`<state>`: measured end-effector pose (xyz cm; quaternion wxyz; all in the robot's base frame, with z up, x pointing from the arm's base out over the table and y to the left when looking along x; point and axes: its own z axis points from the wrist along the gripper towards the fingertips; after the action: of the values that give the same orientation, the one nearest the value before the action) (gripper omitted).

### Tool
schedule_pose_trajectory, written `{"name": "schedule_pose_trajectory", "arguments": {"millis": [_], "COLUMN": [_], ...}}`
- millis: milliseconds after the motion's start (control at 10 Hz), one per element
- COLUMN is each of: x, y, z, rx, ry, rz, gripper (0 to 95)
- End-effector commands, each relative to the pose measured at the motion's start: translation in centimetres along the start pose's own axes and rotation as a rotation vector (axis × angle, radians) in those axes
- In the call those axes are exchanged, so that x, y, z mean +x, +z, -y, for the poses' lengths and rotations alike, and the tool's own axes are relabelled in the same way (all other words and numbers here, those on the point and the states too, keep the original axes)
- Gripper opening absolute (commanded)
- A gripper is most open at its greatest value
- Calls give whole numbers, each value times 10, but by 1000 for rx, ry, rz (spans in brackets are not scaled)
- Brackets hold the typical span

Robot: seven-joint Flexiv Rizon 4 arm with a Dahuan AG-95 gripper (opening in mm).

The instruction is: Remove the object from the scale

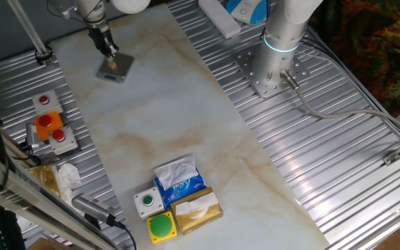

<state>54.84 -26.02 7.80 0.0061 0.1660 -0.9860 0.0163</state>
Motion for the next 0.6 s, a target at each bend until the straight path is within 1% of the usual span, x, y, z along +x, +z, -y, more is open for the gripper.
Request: {"name": "schedule_pose_trajectory", "arguments": {"millis": [100,200,300,400,500,600], "x": [7,8,9,9,10,11], "y": [6,9,10,12,16,18], "z": [12,18,20,20,21,21], "rx": [-18,-20,-24,-25,-31,-37], "ry": [-102,-107,-108,-107,-105,-97], "rz": [8,11,15,17,23,27], "gripper": [0,0,0,0,0,0]}}
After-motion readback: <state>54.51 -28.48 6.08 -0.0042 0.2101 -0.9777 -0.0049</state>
